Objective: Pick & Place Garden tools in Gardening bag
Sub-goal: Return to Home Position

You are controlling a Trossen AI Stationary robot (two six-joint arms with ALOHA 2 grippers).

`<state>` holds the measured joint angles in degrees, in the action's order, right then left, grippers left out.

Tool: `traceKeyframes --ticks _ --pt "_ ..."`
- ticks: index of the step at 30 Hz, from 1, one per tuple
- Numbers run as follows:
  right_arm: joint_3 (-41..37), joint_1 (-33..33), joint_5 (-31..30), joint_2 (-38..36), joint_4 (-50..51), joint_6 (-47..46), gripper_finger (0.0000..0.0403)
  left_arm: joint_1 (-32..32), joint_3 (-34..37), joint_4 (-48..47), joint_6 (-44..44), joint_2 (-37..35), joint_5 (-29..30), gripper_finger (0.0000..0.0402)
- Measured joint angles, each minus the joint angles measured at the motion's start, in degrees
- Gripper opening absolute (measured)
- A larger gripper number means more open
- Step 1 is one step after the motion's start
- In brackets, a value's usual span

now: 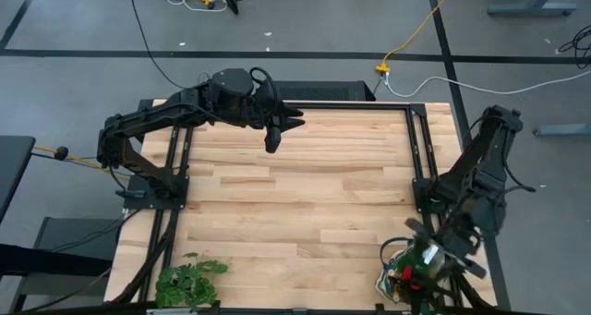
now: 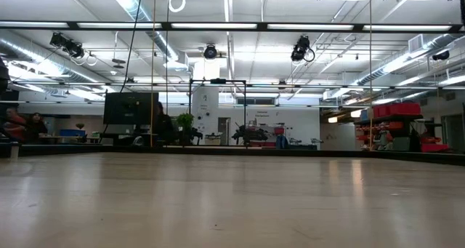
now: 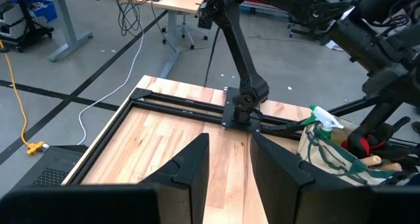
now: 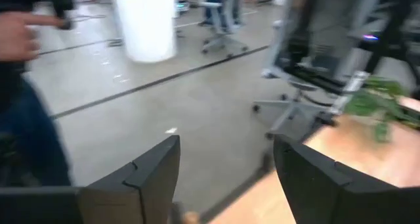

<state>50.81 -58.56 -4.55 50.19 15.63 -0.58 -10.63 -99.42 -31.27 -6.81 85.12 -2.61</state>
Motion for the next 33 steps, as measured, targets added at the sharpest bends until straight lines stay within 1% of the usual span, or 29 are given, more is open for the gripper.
traceKeyframes --ticks 11,20,27,30,33 --pt "0.0 13.1 -0.7 -1.5 -0.6 1.0 0.022 0.0 0.0 0.0 0.0 0.0 0.0 0.0117" --pt "0.0 26.6 -0.9 -4.1 -0.6 1.3 0.0194 0.0 0.0 0.0 0.0 0.0 0.0 0.0117" --pt "0.0 37.5 -7.0 -5.5 -0.6 4.4 0.0175 0.0 0.0 0.0 0.0 0.0 0.0 0.0117" --pt "0.0 41.5 -7.5 -6.0 -0.6 6.0 0.0166 0.0 0.0 0.0 0.0 0.0 0.0 0.0117" --pt "0.0 44.0 -8.6 -6.1 -0.6 7.1 0.0157 0.0 0.0 0.0 0.0 0.0 0.0 0.0117"
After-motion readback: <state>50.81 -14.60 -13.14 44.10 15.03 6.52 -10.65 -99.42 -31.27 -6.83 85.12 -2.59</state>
